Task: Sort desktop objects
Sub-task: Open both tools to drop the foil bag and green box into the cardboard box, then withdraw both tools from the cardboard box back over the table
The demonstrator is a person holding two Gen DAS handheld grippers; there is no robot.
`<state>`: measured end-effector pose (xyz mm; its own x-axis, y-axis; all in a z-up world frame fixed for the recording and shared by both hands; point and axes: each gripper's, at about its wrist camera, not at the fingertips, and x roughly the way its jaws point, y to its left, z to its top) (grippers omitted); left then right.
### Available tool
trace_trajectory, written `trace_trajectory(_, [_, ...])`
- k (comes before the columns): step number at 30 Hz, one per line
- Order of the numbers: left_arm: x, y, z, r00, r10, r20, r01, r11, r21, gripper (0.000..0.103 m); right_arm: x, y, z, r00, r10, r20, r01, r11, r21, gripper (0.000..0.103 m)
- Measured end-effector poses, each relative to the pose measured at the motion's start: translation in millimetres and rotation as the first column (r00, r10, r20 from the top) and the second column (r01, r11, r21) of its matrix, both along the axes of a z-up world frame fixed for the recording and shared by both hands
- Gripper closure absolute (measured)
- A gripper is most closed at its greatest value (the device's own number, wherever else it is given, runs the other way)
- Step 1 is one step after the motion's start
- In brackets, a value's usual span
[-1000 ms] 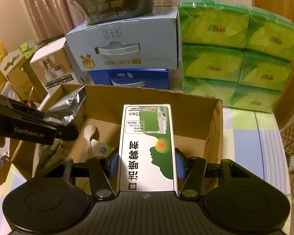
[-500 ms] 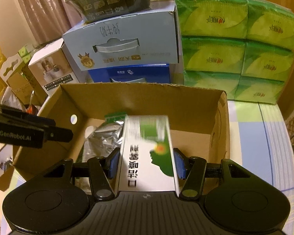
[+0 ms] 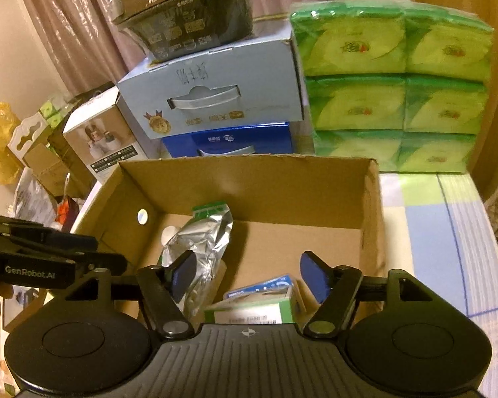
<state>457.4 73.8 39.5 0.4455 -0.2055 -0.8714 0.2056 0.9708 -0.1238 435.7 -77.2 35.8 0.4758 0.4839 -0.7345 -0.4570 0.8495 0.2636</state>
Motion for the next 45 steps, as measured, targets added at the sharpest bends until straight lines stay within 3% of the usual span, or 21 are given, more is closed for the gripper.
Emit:
trace_trajectory(17, [-90,0,36,0.999,0.007,0.038,-0.006,0.999,-0.042,0.035,-79,-58,34,0.999,-0.039,0.001,0.039,0.999,0.012,0.021])
trace_trajectory(20, [-112,2,38,0.999,0.016,0.041,-0.014,0.999,-0.052,0.028,-97,-66,38,0.999,-0.046,-0.006,0.046,0.999,0.021,0.019])
trace_trajectory(30, [-184,13,34,0.997,0.056,0.048,-0.053,0.997,-0.053,0.016,-153,-88,42,0.999,-0.042,-0.020,0.043,0.998,0.048,0.009])
trace_trajectory(34, [-211,14,28,0.996,0.064,0.064,-0.063,0.998,-0.012,0.009,-173,-97,38,0.998,-0.047,-0.033,0.048,0.997,0.052,0.002])
trace_trajectory(45, [-270,3,4,0.991,0.086,0.101,-0.092,0.994,0.052,0.004,-223,-122,17,0.994,-0.075,-0.082,0.081,0.995,0.065,0.002])
